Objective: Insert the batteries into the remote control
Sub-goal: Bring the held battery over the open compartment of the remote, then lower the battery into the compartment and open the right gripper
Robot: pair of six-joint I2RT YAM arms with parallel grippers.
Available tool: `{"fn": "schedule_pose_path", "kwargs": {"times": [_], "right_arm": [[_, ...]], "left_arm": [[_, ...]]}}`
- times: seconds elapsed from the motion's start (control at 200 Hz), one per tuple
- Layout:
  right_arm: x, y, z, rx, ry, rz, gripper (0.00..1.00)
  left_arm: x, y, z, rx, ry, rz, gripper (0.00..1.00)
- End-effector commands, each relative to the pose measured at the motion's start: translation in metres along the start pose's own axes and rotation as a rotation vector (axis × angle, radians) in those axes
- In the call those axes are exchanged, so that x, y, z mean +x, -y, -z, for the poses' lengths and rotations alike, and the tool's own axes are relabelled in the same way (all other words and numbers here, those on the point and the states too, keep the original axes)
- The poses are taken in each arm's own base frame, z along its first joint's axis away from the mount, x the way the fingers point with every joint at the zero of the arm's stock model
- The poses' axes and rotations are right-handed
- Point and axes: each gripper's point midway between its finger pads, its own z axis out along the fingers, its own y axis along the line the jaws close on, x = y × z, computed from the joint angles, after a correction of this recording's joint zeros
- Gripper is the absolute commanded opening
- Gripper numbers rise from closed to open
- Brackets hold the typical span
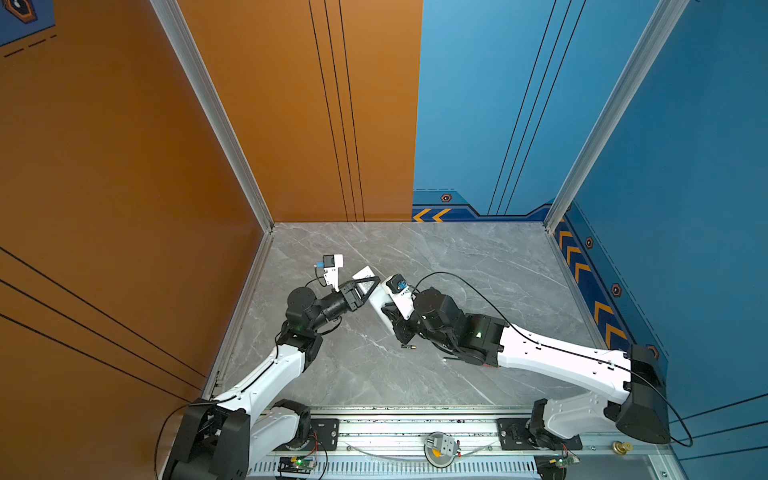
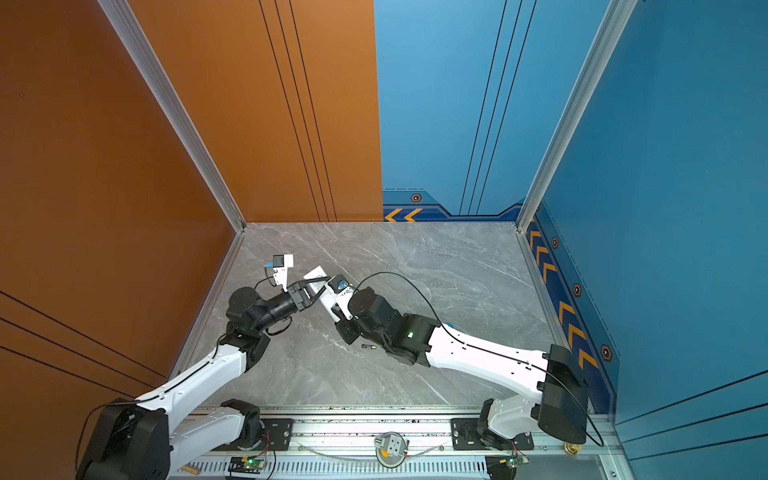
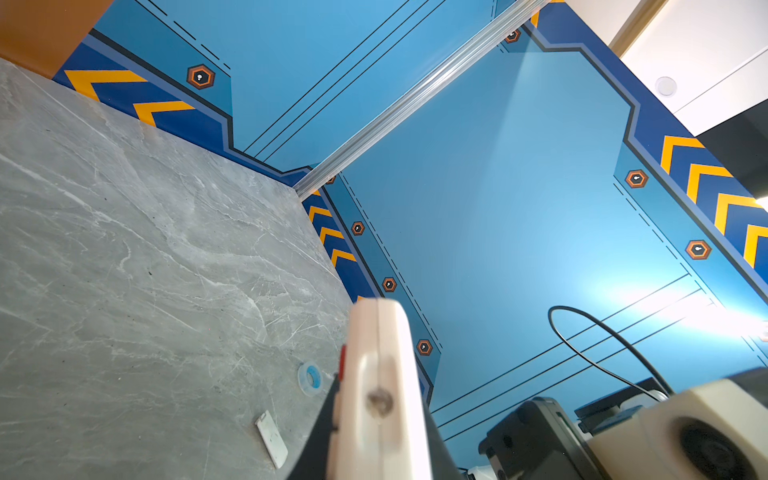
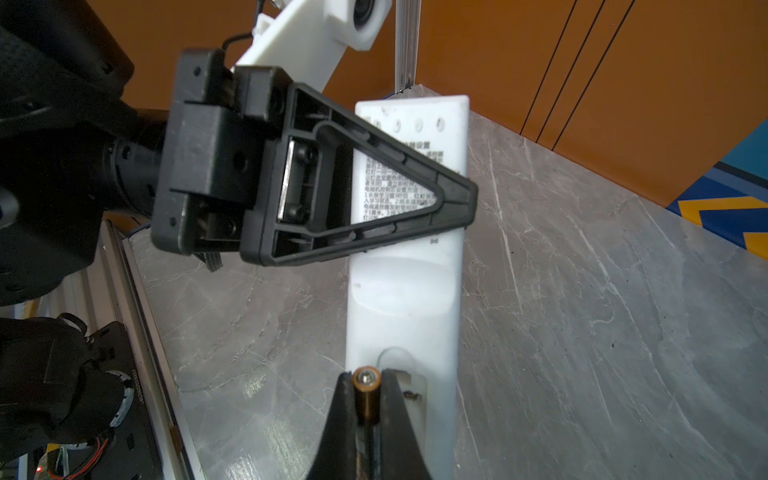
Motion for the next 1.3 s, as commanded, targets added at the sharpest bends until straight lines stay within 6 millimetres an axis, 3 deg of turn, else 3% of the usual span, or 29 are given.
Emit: {"fn": "schedule_pose_path", "kwargs": {"times": [0.0, 1.297], "right_arm": [[-0.013, 0.006, 0.010, 0.032, 0.064, -0.001, 0.00], [0.011, 0.011, -0.006, 0.051, 0.021, 0.010, 0.00]], "left_arm": [[-0.003, 0.022, 0.001, 0.076, 0.006, -0.040, 0.00], [-0.007, 0.034, 0.002, 0.131, 0.026, -0.046, 0.00]]}}
